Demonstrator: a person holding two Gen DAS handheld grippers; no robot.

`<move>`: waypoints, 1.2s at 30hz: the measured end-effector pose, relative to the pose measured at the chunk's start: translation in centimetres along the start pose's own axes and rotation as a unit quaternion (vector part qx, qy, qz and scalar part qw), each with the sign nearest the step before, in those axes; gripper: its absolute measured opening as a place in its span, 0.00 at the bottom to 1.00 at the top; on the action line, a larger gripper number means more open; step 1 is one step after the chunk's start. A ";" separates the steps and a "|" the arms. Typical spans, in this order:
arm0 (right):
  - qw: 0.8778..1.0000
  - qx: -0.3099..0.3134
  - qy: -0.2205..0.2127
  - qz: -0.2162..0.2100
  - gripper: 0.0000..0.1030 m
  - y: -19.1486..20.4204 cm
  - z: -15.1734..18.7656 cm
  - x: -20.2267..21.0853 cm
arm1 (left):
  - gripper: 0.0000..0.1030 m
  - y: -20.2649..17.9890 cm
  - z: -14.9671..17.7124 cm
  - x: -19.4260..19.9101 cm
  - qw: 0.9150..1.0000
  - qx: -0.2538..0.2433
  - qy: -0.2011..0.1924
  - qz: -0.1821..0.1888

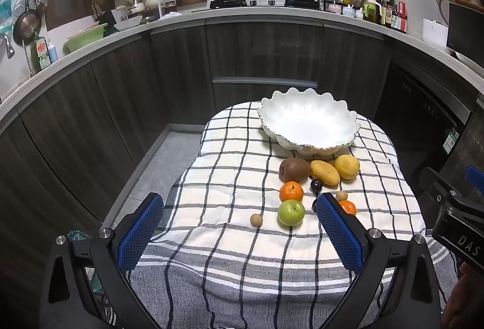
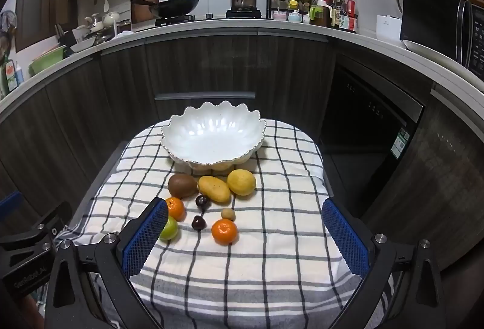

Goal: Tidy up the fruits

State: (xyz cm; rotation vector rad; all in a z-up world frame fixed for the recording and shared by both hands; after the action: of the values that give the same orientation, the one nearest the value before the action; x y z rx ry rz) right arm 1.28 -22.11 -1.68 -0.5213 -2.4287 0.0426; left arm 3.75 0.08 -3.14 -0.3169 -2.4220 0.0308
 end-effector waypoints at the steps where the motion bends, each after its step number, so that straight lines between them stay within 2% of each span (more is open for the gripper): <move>1: 1.000 0.000 0.000 0.000 1.00 0.0 0.0 0.0 | 1.00 0.0 0.0 0.1 1.000 0.000 -0.002 -0.001; 7: 1.000 0.001 0.000 0.000 1.00 0.0 0.0 0.0 | 1.00 0.2 0.0 0.0 1.000 0.002 -0.001 0.008; 36: 1.000 0.008 0.001 0.004 1.00 0.1 0.1 0.0 | 1.00 -0.2 -0.3 0.3 1.000 -0.004 -0.002 0.008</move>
State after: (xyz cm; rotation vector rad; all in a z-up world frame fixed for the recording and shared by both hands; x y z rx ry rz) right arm 1.28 -22.01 -1.75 -0.5239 -2.4226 0.0641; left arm 3.67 -0.08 -2.65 -0.3406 -2.4251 0.0285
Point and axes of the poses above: each gripper's, at about its wrist camera, not at the fingertips, and x roughly against the way its jaws point, y to its left, z to its underside, the point moved 5 cm from there along -x, roughly the way its jaws point, and after that the axes turned 14 degrees about z, right-handed, at the moved point
